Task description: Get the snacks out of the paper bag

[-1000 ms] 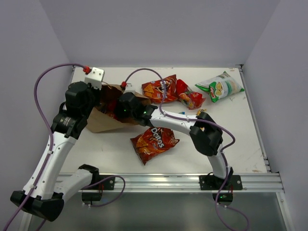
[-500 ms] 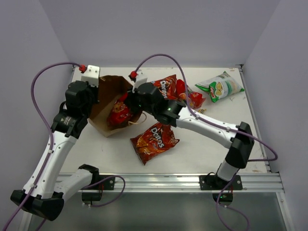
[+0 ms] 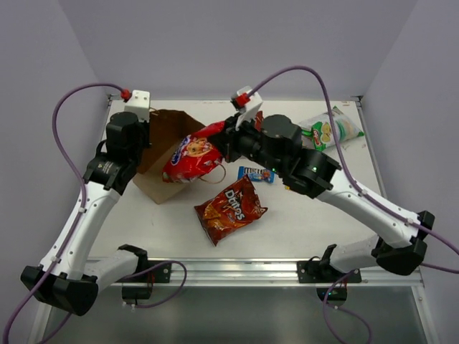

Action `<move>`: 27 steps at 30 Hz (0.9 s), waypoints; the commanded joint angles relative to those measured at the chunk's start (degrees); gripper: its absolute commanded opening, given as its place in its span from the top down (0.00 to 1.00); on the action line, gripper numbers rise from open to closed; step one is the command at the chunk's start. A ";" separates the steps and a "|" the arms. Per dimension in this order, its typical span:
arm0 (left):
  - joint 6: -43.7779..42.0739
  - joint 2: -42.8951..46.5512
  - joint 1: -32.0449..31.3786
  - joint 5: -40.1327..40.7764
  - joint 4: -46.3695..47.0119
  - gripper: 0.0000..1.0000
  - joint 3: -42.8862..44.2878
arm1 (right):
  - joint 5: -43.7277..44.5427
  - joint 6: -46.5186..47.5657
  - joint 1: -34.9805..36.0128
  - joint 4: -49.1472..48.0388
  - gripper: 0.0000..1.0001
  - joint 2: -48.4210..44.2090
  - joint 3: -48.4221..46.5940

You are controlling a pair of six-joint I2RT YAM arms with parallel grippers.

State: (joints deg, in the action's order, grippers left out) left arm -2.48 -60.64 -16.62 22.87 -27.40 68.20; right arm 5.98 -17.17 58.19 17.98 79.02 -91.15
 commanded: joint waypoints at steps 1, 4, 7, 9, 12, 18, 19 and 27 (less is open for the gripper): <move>1.95 -1.41 0.27 1.91 0.33 1.00 1.84 | 12.72 6.26 -3.07 -8.31 1.00 -10.89 0.44; 3.88 -2.72 0.27 1.74 -0.29 1.00 1.93 | 14.41 5.83 -9.47 -5.86 1.00 -16.59 2.55; 4.33 -3.69 0.54 2.17 -0.81 1.00 1.93 | 15.55 5.48 -14.75 -5.76 1.00 -22.13 5.80; 4.59 -4.22 0.71 2.18 -0.99 1.00 2.02 | 16.87 6.00 -16.44 -5.76 1.00 -24.43 7.21; 4.77 -4.66 0.98 2.26 -1.34 1.00 2.46 | 21.61 6.79 -19.51 -5.76 1.00 -28.13 10.20; 4.50 -4.66 1.42 2.44 -1.87 1.00 3.60 | 32.06 7.76 -24.26 -5.67 1.00 -32.97 15.74; 4.68 -4.66 1.50 1.74 -2.04 1.00 3.95 | 33.91 7.94 -25.57 -5.76 1.00 -32.97 17.66; 6.43 -5.62 2.21 -1.60 -3.01 1.00 7.99 | 34.55 -2.67 -39.72 -5.76 1.00 -29.55 29.71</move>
State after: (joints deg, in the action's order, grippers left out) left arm 1.96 -65.82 -15.11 22.68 -30.83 72.66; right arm 39.42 -14.41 22.83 19.75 47.46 -62.85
